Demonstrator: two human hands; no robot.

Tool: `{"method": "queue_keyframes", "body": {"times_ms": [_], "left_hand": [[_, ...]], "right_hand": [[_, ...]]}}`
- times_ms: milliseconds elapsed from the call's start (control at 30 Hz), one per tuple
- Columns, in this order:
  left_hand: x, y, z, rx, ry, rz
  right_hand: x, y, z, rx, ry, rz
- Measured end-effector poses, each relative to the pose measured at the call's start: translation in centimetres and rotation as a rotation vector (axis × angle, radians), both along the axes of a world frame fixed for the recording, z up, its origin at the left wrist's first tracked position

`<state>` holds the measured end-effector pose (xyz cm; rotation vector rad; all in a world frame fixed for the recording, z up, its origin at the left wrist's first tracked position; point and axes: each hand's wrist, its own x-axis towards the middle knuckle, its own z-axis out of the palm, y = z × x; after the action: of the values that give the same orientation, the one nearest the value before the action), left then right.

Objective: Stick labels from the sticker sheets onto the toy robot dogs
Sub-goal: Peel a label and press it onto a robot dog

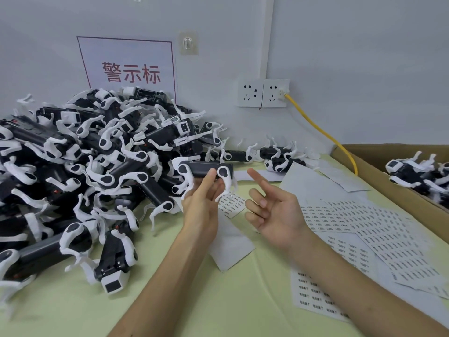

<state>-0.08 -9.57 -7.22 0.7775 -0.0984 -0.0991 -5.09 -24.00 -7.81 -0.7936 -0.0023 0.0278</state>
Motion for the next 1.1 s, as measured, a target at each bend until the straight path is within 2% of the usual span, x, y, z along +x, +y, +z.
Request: {"method": "queue_keyframes", "body": {"times_ms": [167,567,700,933,1100], "left_hand": [[-0.1,0.0,-0.1,0.110,-0.032,0.047],[-0.2,-0.6,-0.3,0.118,-0.071,0.007],[-0.5,-0.7,-0.1,0.175,-0.102,-0.041],[-0.9,-0.6,-0.2,0.361,-0.132,-0.012],[-0.9,-0.4,-0.4,0.387,-0.120,-0.034]], "right_hand": [[0.2,-0.1,0.0,-0.022,0.021,-0.051],[0.3,-0.2,0.0,-0.068,0.033,-0.114],[0.4,-0.4,-0.1,-0.111,0.047,-0.143],[0.3,0.0,0.1,-0.361,-0.033,-0.230],[-0.1,1.1,0.1,-0.772,-0.166,-0.254]]}}
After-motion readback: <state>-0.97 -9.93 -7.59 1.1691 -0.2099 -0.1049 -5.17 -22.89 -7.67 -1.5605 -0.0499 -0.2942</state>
